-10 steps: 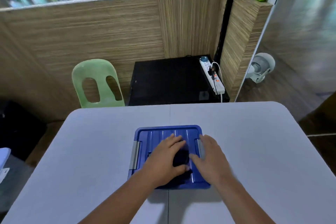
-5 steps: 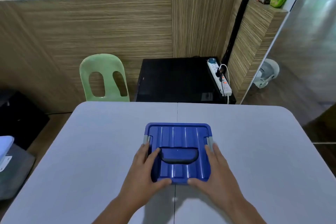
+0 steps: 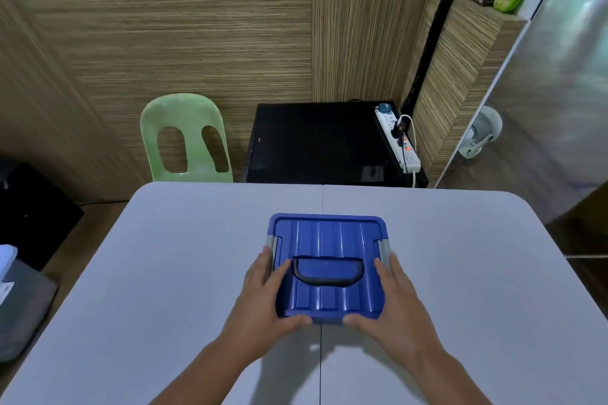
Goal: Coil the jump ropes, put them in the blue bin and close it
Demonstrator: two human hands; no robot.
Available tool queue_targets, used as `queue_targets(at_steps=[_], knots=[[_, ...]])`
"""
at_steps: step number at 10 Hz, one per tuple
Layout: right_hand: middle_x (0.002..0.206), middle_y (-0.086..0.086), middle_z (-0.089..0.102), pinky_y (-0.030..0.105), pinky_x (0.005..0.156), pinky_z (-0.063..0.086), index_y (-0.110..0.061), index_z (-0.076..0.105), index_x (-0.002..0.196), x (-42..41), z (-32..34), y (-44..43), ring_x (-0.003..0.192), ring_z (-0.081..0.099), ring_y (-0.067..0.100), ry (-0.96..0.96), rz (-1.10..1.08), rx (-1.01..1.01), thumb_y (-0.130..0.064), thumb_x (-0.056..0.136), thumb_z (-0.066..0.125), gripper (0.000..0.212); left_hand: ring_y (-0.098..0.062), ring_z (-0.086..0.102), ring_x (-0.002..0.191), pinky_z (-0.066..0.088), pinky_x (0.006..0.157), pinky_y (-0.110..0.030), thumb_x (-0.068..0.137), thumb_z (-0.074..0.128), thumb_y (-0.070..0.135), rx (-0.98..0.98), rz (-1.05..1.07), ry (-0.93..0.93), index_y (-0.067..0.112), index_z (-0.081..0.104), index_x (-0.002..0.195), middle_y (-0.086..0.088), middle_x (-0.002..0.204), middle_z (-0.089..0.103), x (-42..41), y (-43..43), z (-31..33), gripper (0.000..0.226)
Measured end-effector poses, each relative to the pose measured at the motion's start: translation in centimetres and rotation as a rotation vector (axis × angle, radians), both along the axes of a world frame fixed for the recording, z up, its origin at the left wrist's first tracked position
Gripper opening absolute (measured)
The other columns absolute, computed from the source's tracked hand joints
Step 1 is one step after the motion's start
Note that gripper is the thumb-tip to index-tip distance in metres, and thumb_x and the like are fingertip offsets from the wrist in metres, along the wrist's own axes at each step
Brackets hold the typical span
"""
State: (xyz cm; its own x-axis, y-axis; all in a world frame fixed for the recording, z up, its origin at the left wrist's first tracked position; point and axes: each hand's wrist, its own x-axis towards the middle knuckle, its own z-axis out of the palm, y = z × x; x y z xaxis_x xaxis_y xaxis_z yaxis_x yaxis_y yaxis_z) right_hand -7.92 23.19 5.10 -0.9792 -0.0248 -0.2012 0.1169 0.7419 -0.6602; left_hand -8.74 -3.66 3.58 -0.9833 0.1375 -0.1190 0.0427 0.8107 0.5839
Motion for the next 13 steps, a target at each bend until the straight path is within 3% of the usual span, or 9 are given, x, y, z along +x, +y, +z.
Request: queue_targets(at_steps=[1,3,5,10,11,12,13], knots=[[0.170,-0.015,-0.014,0.034,0.126,0.021,-0.030,0.007,0.164,-2.2,0.3,-0.1,0.158,0.004,0.012,-0.004,-0.005,0.008,-0.061,0.072,0.083,0.123,-0.009,-0.010,0.158,0.015,0.128,-0.032,0.076,0.077,0.067,-0.018,-0.003,0.001,0.035,0.015,0.163,0.011,0.170,-0.016,-2.5,0.2,0.4,0.112],[0.173,-0.006,-0.007,0.035,0.125,0.020,-0.025,0.014,0.164,-7.2,1.0,-0.2,0.159,0.006,0.015,0.002,-0.005,0.046,-0.061,0.071,0.085,0.123,-0.016,-0.002,0.159,0.022,0.128,-0.042,0.076,0.076,0.070,-0.068,0.001,-0.030,0.032,0.016,0.164,0.011,0.171,-0.011,-7.8,0.9,1.2,0.113],[0.173,-0.003,-0.002,0.039,0.124,0.026,-0.022,0.016,0.164,-11.8,1.6,-0.1,0.159,0.012,0.017,-0.010,-0.009,0.075,-0.063,0.067,0.086,0.126,-0.021,0.004,0.158,0.025,0.125,-0.044,0.076,0.078,0.066,-0.124,-0.004,-0.037,0.028,0.021,0.162,0.003,0.173,-0.004,-12.1,1.6,2.3,0.109],[0.173,-0.001,0.003,0.043,0.125,0.027,-0.023,0.017,0.164,-14.8,1.5,0.2,0.158,0.013,0.020,0.006,0.009,0.111,-0.063,0.068,0.085,0.125,-0.023,0.006,0.158,0.027,0.123,-0.045,0.081,0.074,0.064,-0.174,-0.045,-0.064,0.027,0.024,0.161,-0.002,0.172,0.003,-14.4,2.1,4.2,0.101],[0.171,-0.003,0.016,0.042,0.124,0.028,-0.023,0.022,0.163,-14.7,1.7,0.5,0.157,0.018,0.017,0.011,-0.009,0.110,-0.065,0.068,0.083,0.120,-0.019,0.016,0.154,0.031,0.121,-0.041,0.088,0.066,0.065,-0.123,-0.031,-0.039,0.026,0.029,0.160,0.000,0.168,0.017,-14.3,1.9,4.8,0.091],[0.155,-0.011,0.044,0.042,0.111,0.046,-0.029,0.039,0.153,-14.4,1.6,1.1,0.142,0.045,0.016,0.050,-0.046,0.062,-0.082,0.061,0.075,0.112,-0.017,0.019,0.154,0.029,0.122,-0.039,0.091,0.058,0.069,-0.055,-0.011,-0.017,0.025,0.031,0.160,0.002,0.168,0.019,-14.4,0.9,4.9,0.086],[0.139,-0.020,0.051,0.030,0.101,0.048,-0.031,0.049,0.145,-12.9,2.2,1.0,0.122,0.054,0.006,0.132,-0.105,0.043,-0.072,0.070,0.075,0.090,-0.010,0.027,0.148,0.033,0.119,-0.032,0.094,0.056,0.064,-0.013,-0.026,0.060,0.028,0.042,0.154,0.008,0.160,0.031,-13.8,-0.1,5.1,0.072]])
